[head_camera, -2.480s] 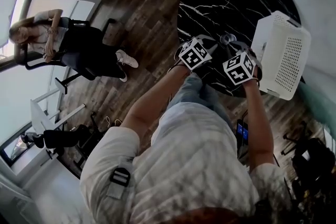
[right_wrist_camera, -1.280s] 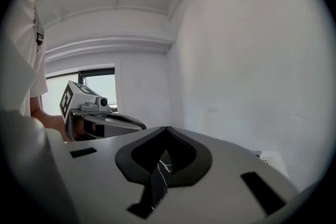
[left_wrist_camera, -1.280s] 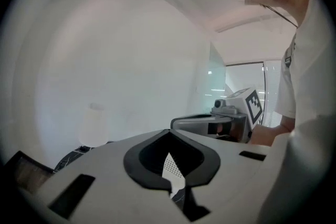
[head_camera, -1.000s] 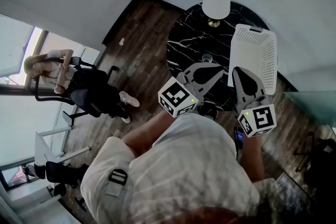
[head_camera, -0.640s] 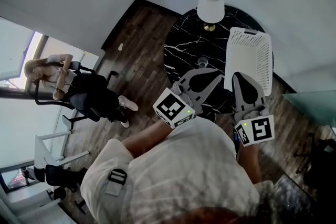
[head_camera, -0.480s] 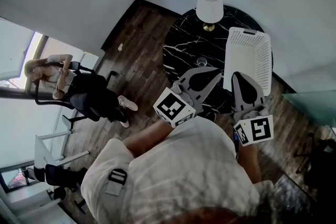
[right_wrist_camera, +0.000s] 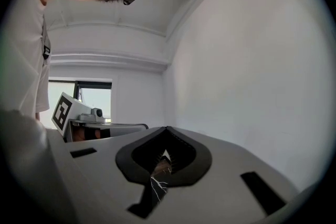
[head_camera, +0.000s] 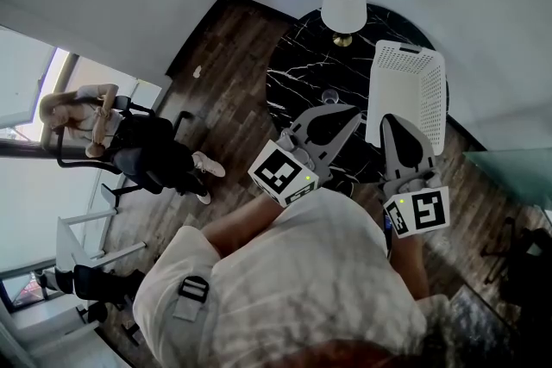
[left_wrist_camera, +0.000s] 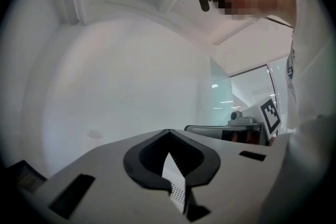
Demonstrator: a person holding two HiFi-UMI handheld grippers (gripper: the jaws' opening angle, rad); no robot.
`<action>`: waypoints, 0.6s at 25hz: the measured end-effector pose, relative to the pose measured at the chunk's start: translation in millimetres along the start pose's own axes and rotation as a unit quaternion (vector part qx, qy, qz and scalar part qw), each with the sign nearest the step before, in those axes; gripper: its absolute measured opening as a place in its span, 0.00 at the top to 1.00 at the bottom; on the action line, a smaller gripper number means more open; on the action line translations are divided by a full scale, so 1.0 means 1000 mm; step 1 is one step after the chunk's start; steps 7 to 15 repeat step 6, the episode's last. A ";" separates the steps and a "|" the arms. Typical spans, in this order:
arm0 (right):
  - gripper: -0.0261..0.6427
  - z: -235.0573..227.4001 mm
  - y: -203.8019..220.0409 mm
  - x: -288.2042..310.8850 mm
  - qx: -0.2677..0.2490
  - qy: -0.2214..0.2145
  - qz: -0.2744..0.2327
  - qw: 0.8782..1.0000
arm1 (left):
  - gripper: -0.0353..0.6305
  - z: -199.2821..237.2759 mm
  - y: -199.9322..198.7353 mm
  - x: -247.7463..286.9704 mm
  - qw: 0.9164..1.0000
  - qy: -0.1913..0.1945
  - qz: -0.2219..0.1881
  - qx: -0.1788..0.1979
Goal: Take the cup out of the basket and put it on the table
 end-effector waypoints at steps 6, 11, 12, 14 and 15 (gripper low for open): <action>0.95 0.000 0.004 0.001 -0.011 0.003 0.007 1.000 | 0.94 -0.002 0.003 0.001 1.000 0.005 0.001 -0.009; 0.95 0.000 0.004 0.001 -0.011 0.003 0.007 1.000 | 0.94 -0.002 0.003 0.001 1.000 0.005 0.001 -0.009; 0.95 0.000 0.004 0.001 -0.011 0.003 0.007 1.000 | 0.94 -0.002 0.003 0.001 1.000 0.005 0.001 -0.009; 0.95 0.000 0.004 0.001 -0.011 0.003 0.007 1.000 | 0.94 -0.002 0.003 0.001 1.000 0.005 0.001 -0.009; 0.95 0.000 0.004 0.001 -0.011 0.003 0.007 1.000 | 0.94 -0.002 0.003 0.001 1.000 0.005 0.001 -0.009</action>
Point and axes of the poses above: the fingertips, and each gripper's own axes: x forward along the fingers, z to its left, y out of its underside, the point moved 6 cm from there along -x, backward along the fingers, and after that the axes turned 9 degrees about z, right-handed, at the moved point
